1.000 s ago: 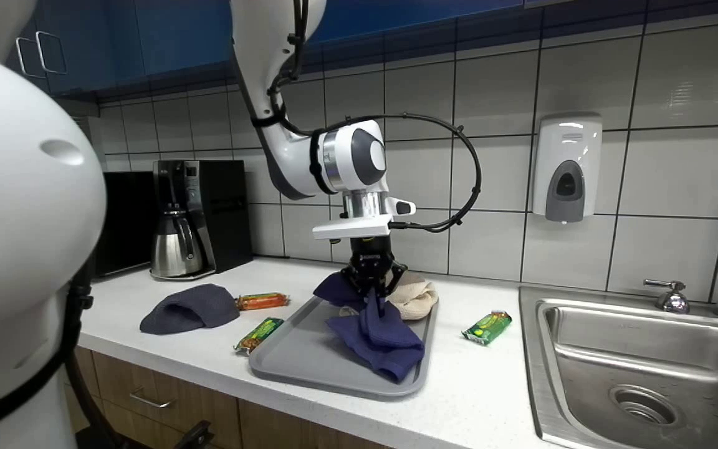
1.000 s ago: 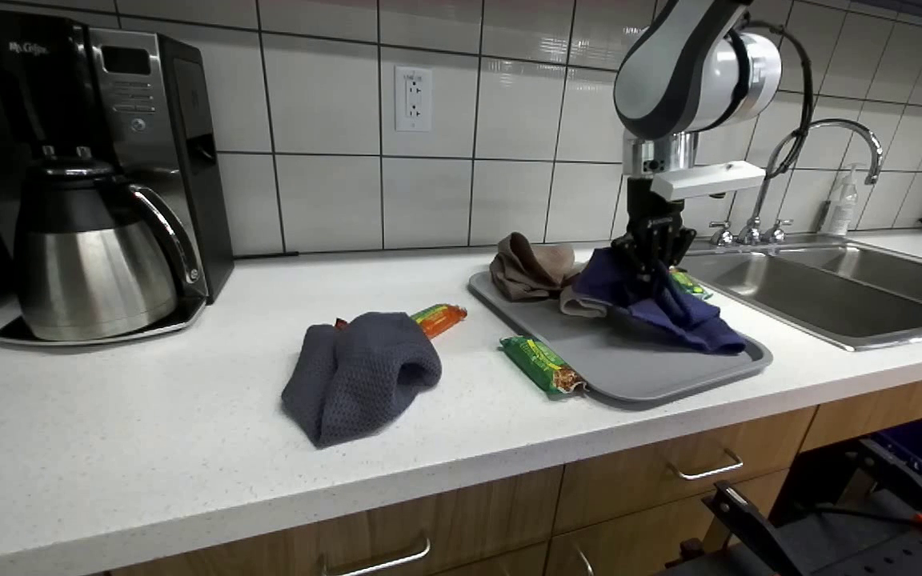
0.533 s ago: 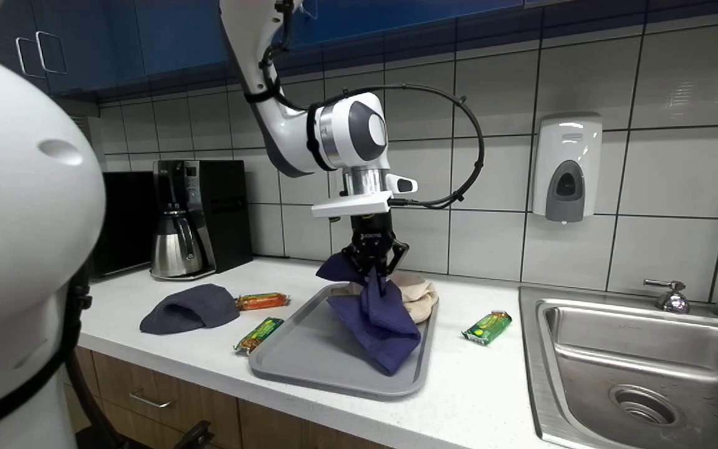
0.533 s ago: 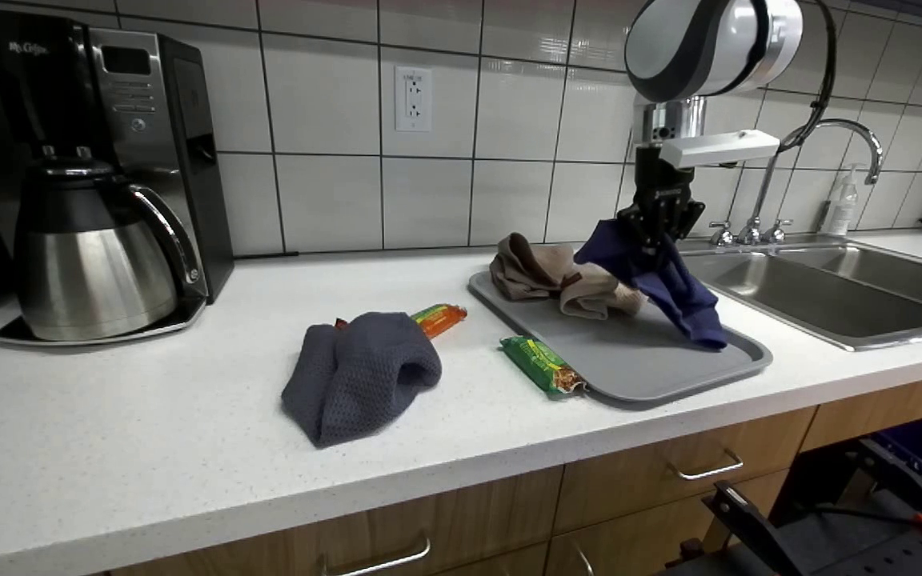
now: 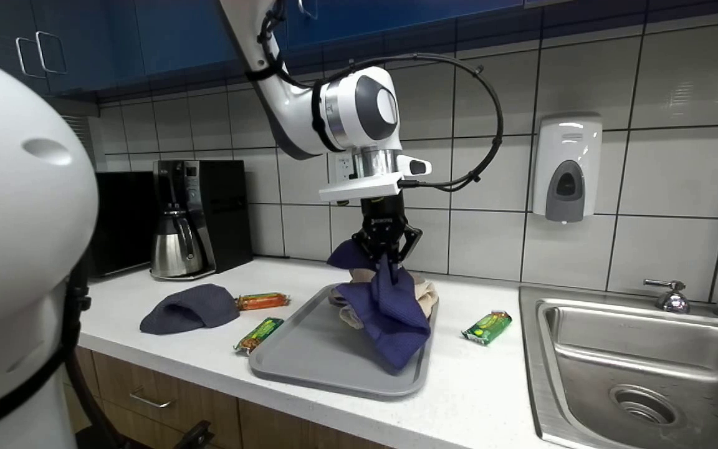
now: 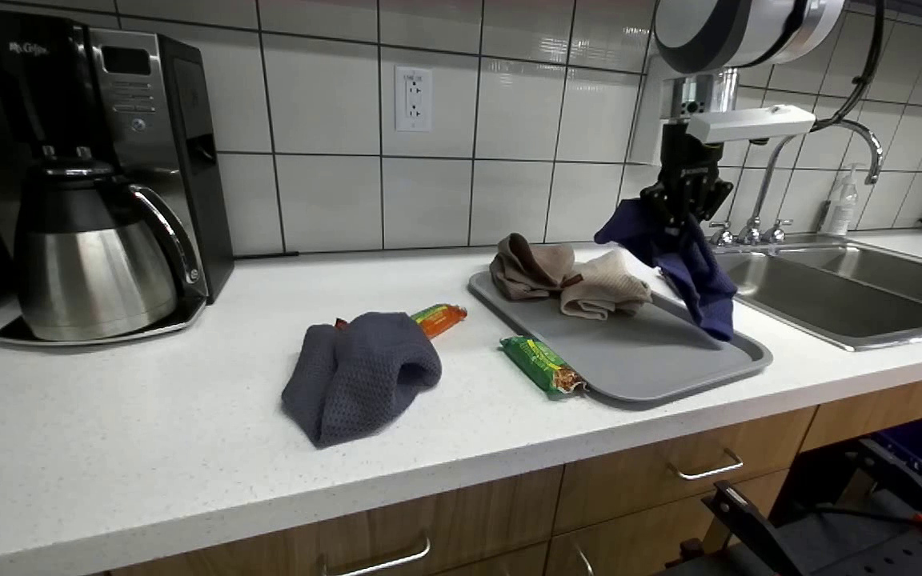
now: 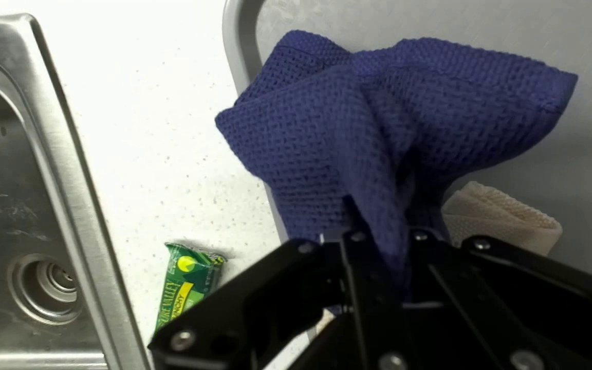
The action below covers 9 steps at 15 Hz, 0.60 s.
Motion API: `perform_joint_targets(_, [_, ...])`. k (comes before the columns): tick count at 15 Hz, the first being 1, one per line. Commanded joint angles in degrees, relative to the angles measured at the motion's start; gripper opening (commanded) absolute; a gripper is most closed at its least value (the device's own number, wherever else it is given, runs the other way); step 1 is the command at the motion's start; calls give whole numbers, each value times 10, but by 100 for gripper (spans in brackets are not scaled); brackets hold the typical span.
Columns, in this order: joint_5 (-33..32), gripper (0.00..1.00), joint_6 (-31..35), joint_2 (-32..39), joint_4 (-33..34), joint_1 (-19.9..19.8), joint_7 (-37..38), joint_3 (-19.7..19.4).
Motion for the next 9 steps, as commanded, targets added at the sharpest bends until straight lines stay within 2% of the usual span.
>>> perform_joint_targets(1, [-7, 2, -15, -31, -11, -20, 6, -6])
perform_joint_targets(9, [-8, 2, -7, -22, -2, -53, 18, -33])
